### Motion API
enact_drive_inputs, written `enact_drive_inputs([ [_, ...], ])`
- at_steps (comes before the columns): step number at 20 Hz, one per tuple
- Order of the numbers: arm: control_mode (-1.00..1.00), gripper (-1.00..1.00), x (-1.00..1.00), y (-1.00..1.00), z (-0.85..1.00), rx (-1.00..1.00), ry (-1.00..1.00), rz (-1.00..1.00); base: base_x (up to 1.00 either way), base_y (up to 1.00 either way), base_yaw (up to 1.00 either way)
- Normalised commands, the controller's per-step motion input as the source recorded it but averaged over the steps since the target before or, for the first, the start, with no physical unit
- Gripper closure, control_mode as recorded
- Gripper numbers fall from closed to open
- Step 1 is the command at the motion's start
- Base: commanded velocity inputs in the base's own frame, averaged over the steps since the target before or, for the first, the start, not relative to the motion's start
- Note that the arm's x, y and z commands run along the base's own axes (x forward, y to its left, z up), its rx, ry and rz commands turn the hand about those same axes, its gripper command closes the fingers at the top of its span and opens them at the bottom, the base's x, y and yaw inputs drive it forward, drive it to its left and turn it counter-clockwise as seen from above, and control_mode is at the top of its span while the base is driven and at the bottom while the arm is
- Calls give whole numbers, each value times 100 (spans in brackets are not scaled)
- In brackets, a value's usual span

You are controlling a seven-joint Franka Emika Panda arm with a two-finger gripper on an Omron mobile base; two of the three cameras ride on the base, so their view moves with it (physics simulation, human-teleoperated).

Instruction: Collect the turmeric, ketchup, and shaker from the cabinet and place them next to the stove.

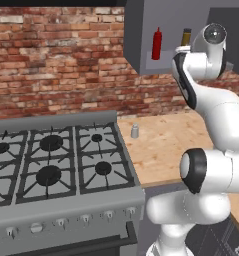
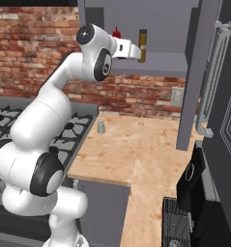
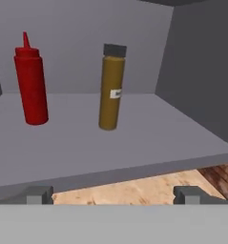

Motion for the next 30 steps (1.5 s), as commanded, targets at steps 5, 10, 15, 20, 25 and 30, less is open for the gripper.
enact_drive_inputs([
  [5, -100, -100, 0, 0, 7, 0, -12, 10, 0, 0, 0],
  [10, -100, -100, 16, -4, 7, 0, -14, 12, 0, 0, 0],
  [15, -100, -100, 16, -23, 14, 0, -11, 8, 0, 0, 0],
  [20, -100, -100, 18, -19, 5, 0, -3, 2, 0, 0, 0],
  [25, -100, -100, 33, -3, 0, 0, 4, 0, 0, 0, 0],
  [30, -100, -100, 28, 0, 0, 0, 3, 0, 0, 0, 0],
])
